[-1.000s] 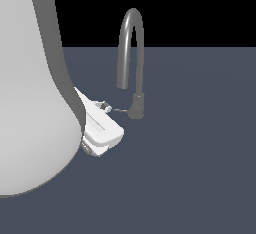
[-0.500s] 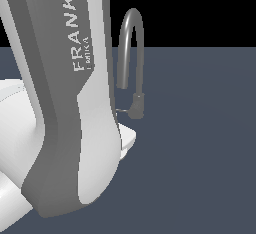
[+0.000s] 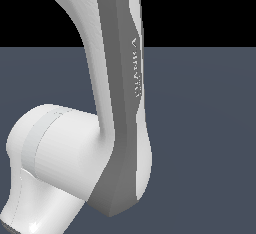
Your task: Turn on the faucet by rotating a designated handle.
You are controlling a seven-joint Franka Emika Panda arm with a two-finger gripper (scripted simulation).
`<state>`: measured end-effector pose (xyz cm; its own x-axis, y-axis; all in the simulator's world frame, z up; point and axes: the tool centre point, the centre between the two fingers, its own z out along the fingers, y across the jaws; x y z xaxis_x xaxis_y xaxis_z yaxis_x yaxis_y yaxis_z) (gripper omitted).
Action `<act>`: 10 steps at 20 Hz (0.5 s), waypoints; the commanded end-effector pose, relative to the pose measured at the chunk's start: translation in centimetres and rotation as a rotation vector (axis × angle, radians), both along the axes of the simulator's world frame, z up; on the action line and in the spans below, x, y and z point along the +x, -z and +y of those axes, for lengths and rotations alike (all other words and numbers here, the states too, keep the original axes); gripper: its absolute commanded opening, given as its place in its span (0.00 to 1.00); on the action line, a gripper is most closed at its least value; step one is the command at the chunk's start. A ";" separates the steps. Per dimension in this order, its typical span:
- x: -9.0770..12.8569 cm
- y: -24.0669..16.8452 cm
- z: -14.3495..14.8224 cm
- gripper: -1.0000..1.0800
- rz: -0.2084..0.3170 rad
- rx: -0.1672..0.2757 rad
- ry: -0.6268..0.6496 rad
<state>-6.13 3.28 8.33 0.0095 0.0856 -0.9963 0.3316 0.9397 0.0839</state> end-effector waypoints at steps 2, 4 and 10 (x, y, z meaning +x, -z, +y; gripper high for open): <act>0.4 0.6 -0.4 0.00 0.002 -0.037 -0.035; 0.6 0.8 -0.6 0.00 0.003 -0.053 -0.050; 0.9 1.3 -1.0 0.00 0.005 -0.081 -0.076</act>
<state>-5.27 2.36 7.16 0.0008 0.0108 -0.9999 0.2650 0.9642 0.0106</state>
